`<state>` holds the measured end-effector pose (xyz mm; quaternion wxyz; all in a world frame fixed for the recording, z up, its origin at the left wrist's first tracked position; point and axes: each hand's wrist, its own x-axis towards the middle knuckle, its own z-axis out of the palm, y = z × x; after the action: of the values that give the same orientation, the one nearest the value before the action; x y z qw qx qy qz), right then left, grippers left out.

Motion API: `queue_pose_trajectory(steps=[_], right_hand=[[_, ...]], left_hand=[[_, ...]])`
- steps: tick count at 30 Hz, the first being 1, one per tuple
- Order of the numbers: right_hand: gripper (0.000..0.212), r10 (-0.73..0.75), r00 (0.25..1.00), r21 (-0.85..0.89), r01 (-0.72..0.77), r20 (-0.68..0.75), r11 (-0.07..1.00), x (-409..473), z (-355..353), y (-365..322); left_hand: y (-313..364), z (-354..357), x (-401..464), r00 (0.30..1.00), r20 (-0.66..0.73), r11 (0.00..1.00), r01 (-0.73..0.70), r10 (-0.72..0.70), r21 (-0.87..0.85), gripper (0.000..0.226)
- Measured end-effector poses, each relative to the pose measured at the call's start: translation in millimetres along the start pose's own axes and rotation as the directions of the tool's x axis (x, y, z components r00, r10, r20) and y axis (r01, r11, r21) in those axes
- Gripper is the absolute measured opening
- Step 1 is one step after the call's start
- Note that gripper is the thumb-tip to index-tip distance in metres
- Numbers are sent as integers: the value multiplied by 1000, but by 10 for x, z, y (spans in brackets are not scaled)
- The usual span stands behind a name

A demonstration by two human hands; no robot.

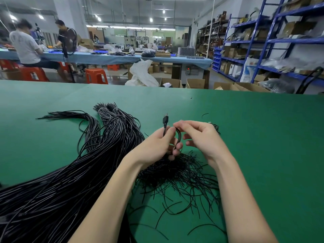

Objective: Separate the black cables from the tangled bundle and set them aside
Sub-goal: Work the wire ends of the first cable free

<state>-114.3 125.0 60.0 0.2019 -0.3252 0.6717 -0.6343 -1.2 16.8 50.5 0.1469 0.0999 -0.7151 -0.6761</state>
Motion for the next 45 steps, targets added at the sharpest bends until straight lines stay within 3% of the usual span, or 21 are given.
queue_pose_trajectory(steps=[3,6,9,10,14,20,23,25,29,31,37,45], right_hand=[[40,33,996,-105,-25,81,994,-7,31,-64],[47,2,999,-222,-9,-32,975,34,121,-32],[43,14,997,-164,-27,-77,986,59,159,59],[43,4,998,-186,-16,-60,982,58,161,95],[50,-31,999,-248,24,-27,969,60,135,192],[44,-22,999,-149,28,39,988,64,90,216],[38,-50,999,-117,48,-16,992,64,125,231],[35,-115,992,-124,107,-58,987,64,132,221],[34,-204,976,-122,195,-71,973,46,85,176],[31,-213,976,-77,210,-43,975,31,54,141],[27,-210,978,24,210,-14,977,-28,34,109],[29,-111,993,314,114,-29,943,-22,46,92]], left_hand=[[-49,51,32,999,-38,972,-27,37,234,26],[-48,88,41,983,-43,869,-139,181,476,37],[-71,51,44,984,-73,857,-102,161,506,11],[-71,41,40,989,-69,872,-82,131,482,3],[-32,47,16,1000,-19,912,-15,25,410,10],[8,44,22,990,52,990,129,-132,57,12],[51,38,27,973,162,982,177,-164,-69,34],[80,12,33,945,247,943,268,-216,-198,42],[115,-131,-16,847,434,795,479,-308,-371,28],[88,-187,-52,812,498,720,538,-304,-438,36],[-17,-152,-73,792,551,704,547,-261,-453,47],[38,30,-67,778,612,629,550,-146,-550,26]])
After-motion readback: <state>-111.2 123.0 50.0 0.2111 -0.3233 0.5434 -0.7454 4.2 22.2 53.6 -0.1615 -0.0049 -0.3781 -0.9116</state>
